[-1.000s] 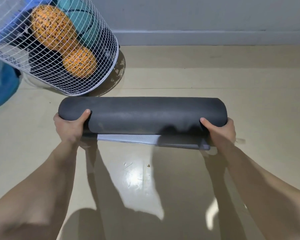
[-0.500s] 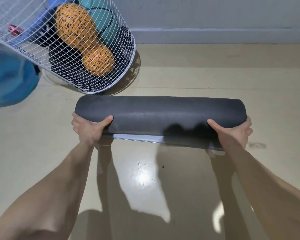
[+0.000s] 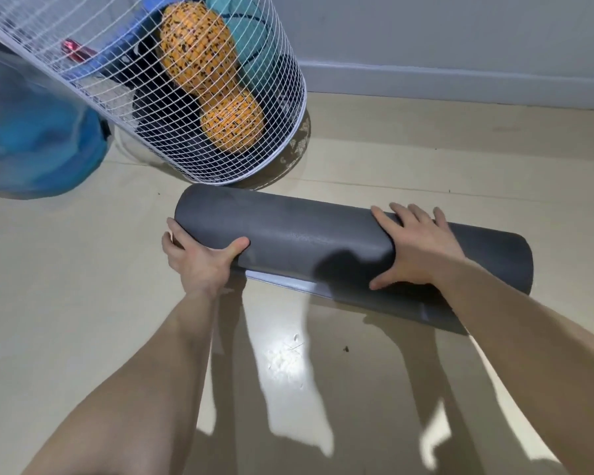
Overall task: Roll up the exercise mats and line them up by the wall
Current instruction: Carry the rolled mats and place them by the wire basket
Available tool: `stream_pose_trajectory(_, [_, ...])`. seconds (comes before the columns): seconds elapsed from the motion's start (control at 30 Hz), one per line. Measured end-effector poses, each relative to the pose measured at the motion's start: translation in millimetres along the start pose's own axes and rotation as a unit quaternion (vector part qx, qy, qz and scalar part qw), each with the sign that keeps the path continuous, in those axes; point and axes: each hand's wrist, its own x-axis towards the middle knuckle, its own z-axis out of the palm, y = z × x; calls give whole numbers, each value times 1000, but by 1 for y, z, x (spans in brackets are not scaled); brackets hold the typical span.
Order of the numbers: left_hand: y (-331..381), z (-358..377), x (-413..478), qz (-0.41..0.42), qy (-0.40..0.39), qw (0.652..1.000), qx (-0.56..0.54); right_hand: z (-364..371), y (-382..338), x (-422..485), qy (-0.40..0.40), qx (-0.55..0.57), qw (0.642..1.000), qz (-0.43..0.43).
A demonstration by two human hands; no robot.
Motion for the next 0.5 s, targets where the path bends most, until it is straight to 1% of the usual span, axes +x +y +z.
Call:
stream_pose_trajectory(0.07, [4,11,-20,-77,12,996,-46,-15,-9,23,-47,-1,999,-16])
stream_pose_trajectory(0.13, [6,27,-46,-152,1,983,-105,-22,-12,29,-70,13,997,-14])
stream_pose_trajectory(0.23, [17,45,-98,-213,-85,957,-175,-16,-22,17,-93,35,995,-2])
stream_pose_trajectory(0.27, [22,49,-111,-246,-102,942,-202,-11,-28,11,-102,49,994,2])
stream_pose_trajectory(0.37, [27,46,-133,-356,-108,882,-289,10,-48,-12,-129,120,984,6])
stream_pose_trajectory(0.4, [28,39,-139,-368,-113,875,-293,15,-56,-22,-137,147,980,10])
stream_pose_trajectory(0.47, [26,29,-154,-355,-128,884,-276,24,-72,-43,-141,182,973,30])
stream_pose_trajectory(0.5, [26,26,-162,-345,-131,890,-266,29,-81,-52,-130,193,972,45])
